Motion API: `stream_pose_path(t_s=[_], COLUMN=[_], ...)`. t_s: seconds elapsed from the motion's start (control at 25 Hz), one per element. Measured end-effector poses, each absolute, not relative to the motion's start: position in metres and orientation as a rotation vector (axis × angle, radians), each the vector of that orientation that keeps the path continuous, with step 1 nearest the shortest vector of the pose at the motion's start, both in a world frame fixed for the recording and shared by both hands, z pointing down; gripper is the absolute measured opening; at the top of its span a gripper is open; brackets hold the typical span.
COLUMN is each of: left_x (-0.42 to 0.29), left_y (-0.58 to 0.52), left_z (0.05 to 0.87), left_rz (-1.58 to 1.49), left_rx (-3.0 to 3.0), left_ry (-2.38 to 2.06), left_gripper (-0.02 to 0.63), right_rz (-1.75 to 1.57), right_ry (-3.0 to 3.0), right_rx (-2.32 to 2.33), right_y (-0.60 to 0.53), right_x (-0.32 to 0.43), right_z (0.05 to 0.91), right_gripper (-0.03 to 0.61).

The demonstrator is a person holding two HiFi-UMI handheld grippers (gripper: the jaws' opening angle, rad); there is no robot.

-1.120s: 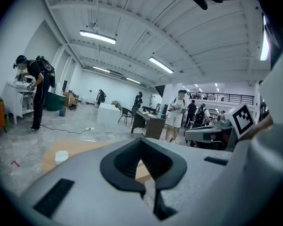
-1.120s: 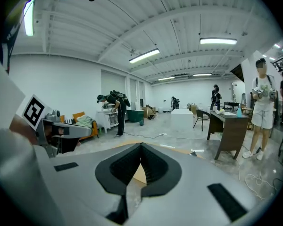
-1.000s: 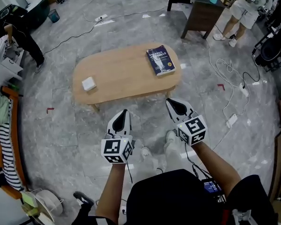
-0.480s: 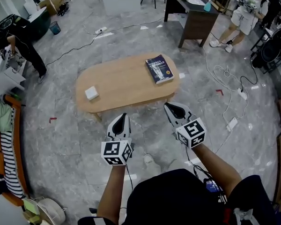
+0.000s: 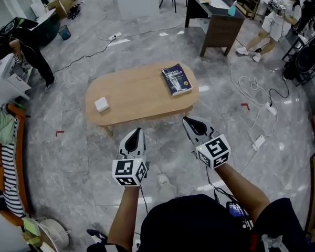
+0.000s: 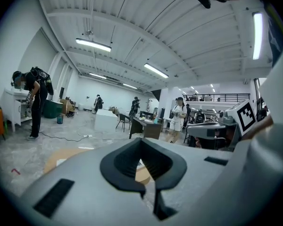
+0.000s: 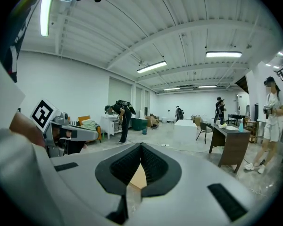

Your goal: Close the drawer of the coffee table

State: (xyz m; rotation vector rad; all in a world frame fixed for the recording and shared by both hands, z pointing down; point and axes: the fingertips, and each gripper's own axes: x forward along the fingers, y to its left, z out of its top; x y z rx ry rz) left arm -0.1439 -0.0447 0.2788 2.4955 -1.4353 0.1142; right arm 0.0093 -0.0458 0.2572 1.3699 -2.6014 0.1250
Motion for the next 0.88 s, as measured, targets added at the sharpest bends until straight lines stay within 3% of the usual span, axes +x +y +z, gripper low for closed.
stream_pose_path(t_s=[0.88], left_x=[-0.065], left_y=[0.028], left_z=[0.231], left_rz=[0.047], left_rx=[2.58], left_ry=[-1.479], left_gripper=[-0.002], right_rz=[0.064], right_ry=[-2.667], right_rx=[1.382], right_y=[0.026], right_x=[0.078], right_z=[0.229], right_gripper=[0.011])
